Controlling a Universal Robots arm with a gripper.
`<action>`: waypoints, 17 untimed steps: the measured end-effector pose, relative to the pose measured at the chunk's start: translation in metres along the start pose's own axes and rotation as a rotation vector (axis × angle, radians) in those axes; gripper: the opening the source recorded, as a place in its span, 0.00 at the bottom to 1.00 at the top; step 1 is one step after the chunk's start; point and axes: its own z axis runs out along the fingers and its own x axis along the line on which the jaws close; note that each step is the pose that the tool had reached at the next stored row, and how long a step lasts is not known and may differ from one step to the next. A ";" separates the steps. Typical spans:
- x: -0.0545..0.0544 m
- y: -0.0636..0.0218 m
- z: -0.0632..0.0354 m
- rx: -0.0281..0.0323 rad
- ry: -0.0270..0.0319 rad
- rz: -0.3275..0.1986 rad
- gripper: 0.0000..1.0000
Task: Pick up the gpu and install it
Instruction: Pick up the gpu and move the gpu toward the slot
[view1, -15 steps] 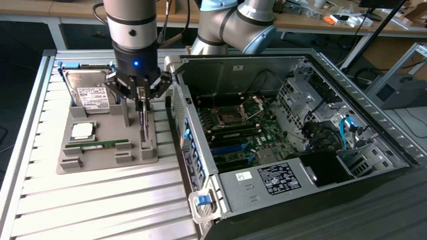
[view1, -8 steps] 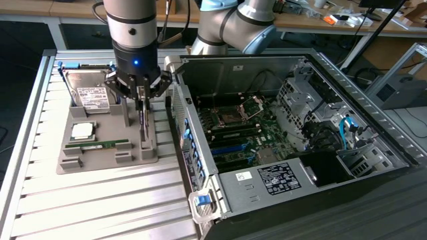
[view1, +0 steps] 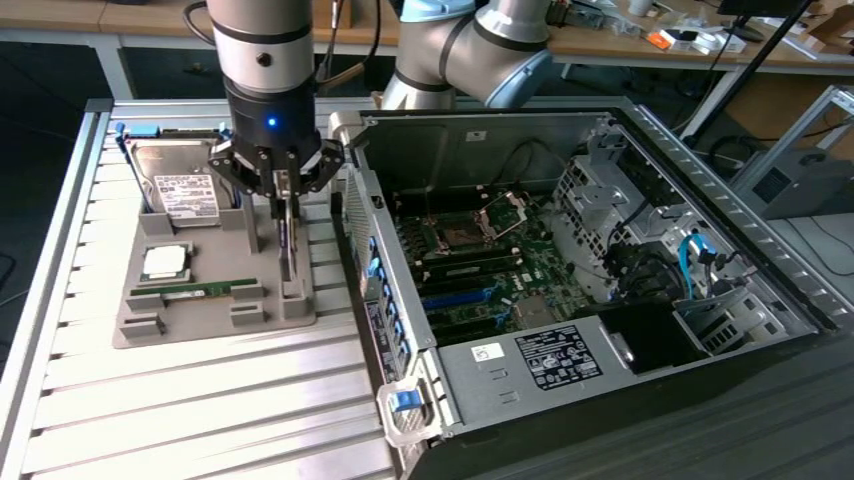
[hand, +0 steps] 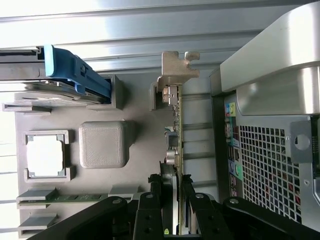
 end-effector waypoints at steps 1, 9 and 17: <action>0.000 0.0000 -0.0003 -0.0001 0.0000 0.000 0.27; 0.000 0.0002 -0.0043 0.0000 0.0001 0.000 0.27; 0.000 0.0003 -0.0085 -0.0008 0.0001 0.000 0.27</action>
